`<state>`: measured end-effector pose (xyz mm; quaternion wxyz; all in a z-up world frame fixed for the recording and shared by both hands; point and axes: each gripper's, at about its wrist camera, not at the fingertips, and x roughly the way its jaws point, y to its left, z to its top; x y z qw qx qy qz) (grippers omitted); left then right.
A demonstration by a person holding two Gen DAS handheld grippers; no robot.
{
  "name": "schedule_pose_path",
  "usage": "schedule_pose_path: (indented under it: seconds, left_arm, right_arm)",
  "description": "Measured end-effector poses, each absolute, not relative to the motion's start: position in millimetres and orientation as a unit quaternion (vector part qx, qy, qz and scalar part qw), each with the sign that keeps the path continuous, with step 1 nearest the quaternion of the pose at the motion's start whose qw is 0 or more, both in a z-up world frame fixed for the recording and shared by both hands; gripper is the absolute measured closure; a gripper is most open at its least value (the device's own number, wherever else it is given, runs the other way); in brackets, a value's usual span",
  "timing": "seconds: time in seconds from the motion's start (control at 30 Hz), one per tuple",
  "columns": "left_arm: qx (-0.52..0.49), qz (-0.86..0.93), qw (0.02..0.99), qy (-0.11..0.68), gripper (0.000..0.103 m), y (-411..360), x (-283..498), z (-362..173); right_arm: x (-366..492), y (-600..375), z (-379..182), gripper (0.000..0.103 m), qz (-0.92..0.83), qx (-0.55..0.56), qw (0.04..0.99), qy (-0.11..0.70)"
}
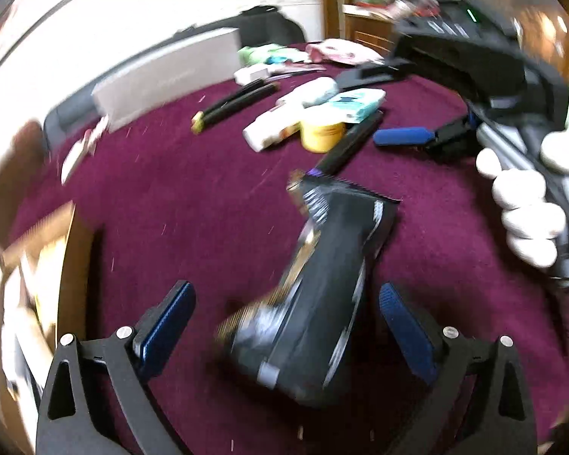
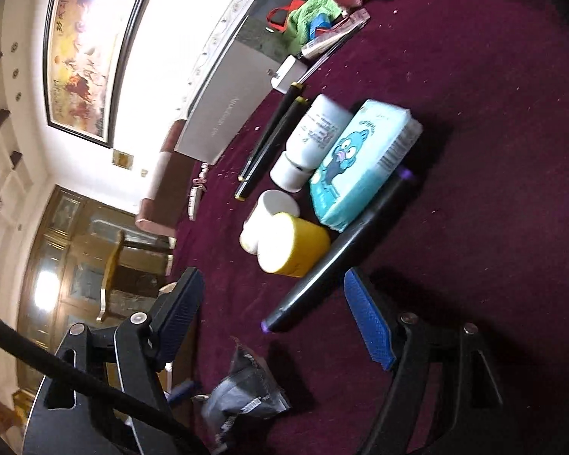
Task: Organize objects
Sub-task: 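Grasp the black snack bag with the left gripper and lift it, then grasp the purple-capped black marker with the right gripper while left holds bag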
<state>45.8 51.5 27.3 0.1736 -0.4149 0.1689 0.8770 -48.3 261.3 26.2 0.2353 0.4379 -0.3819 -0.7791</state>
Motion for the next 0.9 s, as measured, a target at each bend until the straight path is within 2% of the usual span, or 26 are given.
schedule_pose_path:
  seconds: [0.03, 0.1, 0.13, 0.17, 0.23, 0.33, 0.53, 0.73, 0.77, 0.83, 0.9]
  left_arm:
    - [-0.408, 0.876, 0.175, 0.189, 0.01, 60, 44, 23]
    - [-0.393, 0.876, 0.199, 0.198, 0.031, 71, 43, 19]
    - [-0.401, 0.869, 0.219, 0.191, 0.059, 72, 43, 20]
    - [-0.408, 0.865, 0.229, 0.181, 0.072, 72, 42, 21]
    - [-0.402, 0.868, 0.228, 0.182, 0.079, 70, 46, 27]
    - [-0.395, 0.873, 0.234, 0.164, 0.08, 54, 57, 39]
    - [-0.386, 0.886, 0.238, 0.099, 0.081, 7, 80, 63]
    - [-0.412, 0.881, 0.227, 0.057, 0.08, -19, 74, 48]
    - [-0.413, 0.88, 0.229, 0.045, 0.08, -23, 74, 47]
    - [-0.415, 0.879, 0.234, 0.037, 0.08, -29, 78, 49]
    - [-0.415, 0.878, 0.237, 0.026, 0.077, -36, 83, 51]
  right_arm:
    - [-48, 261, 27, 0.027, -0.784, 0.438, 0.228, -0.376]
    - [-51, 263, 27, 0.027, -0.795, 0.437, 0.213, -0.363]
    - [-51, 265, 26, 0.027, -0.798, 0.437, 0.207, -0.359]
    - [-51, 265, 26, 0.027, -0.802, 0.438, 0.2, -0.355]
    - [-53, 265, 26, 0.027, -0.805, 0.437, 0.192, -0.351]
    - [-53, 258, 30, 0.027, -0.819, 0.435, 0.178, -0.33]
    - [-49, 225, 41, 0.027, -0.862, 0.446, 0.108, -0.215]
    - [-57, 181, 41, 0.029, -0.872, 0.476, 0.006, -0.113]
    - [-60, 174, 40, 0.031, -0.873, 0.48, -0.01, -0.092]
    - [-65, 161, 38, 0.059, -0.875, 0.482, -0.03, -0.039]
    - [-61, 158, 39, 0.076, -0.874, 0.486, -0.028, -0.01]
